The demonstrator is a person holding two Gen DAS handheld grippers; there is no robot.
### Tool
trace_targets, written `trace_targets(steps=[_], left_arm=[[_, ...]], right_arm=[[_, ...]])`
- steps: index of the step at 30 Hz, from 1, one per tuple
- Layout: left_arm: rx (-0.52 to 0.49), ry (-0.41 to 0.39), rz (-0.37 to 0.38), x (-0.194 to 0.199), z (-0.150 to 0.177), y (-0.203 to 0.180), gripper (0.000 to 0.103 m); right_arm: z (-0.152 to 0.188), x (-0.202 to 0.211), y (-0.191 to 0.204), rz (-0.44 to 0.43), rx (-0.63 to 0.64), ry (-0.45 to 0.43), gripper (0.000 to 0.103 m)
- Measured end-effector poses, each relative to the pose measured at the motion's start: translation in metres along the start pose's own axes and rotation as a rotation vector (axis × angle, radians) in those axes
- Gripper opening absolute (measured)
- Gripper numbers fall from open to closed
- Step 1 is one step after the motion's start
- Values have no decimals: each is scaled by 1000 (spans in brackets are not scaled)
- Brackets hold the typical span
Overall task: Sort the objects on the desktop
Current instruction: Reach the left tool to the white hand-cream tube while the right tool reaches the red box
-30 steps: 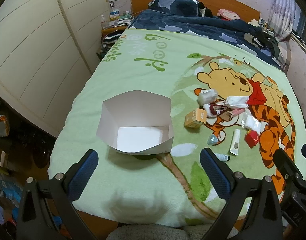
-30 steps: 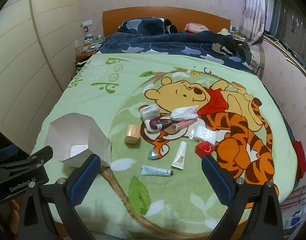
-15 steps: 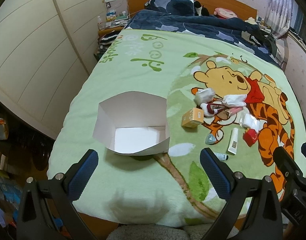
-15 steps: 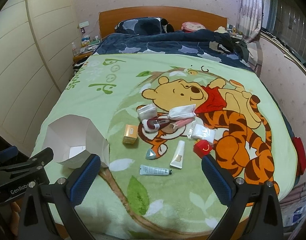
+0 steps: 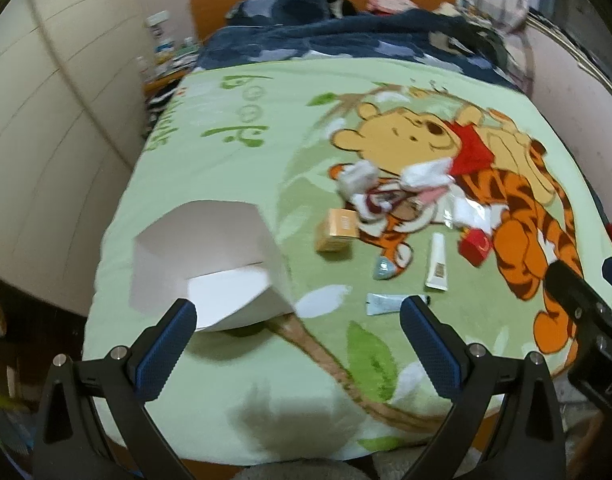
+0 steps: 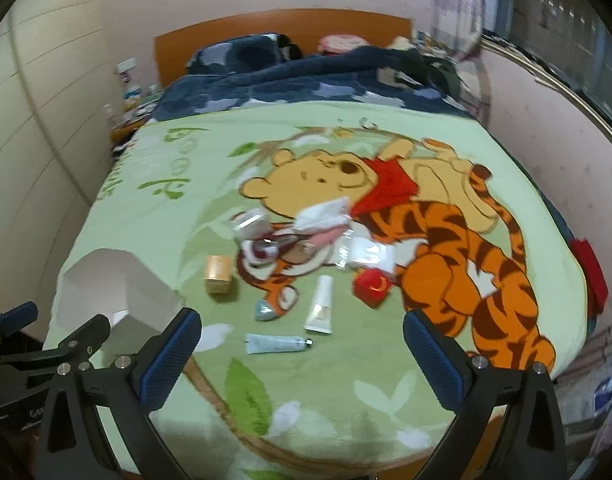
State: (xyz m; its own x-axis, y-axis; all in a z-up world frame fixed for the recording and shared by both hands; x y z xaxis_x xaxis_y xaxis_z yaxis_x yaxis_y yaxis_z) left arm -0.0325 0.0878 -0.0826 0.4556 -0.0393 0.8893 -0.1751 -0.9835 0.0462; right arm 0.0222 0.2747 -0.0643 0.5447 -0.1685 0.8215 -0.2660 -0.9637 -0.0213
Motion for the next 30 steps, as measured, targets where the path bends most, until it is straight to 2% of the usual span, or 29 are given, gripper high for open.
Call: trace_targets(steps=[7, 10, 17, 22, 27, 30], left_arm=[[-105, 4, 77, -35, 2, -63, 101], [-126, 7, 81, -55, 1, -80, 101], [-147, 19, 95, -109, 12, -106, 101], [-168, 34, 90, -155, 32, -113, 101], [-212, 46, 125, -198, 51, -125, 101], [-273, 38, 159, -217, 61, -140, 101]], right_arm=[[8, -40, -33, 27, -15, 20, 103], [12, -59, -45, 35, -15, 26, 103], [15, -106, -66, 41, -17, 29, 103], [23, -149, -62, -3, -8, 42, 103], [40, -190, -70, -4, -1, 59, 103], [48, -211, -84, 17, -9, 68, 103]])
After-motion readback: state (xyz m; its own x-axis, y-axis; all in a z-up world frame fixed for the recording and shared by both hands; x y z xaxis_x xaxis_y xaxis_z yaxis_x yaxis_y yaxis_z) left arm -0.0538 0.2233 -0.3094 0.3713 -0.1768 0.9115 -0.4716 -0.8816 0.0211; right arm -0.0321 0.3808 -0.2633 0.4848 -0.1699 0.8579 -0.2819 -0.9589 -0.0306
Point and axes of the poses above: each gripper's, at about its wrist camera, not at the fingertips, and x roughly against the way its jaws point, y to its left, z to its underside, the point moved 4 cm from there along -x, roughly the way its jaws point, and after that the axes turned 4 degrees about x, right-handed, at the moved point
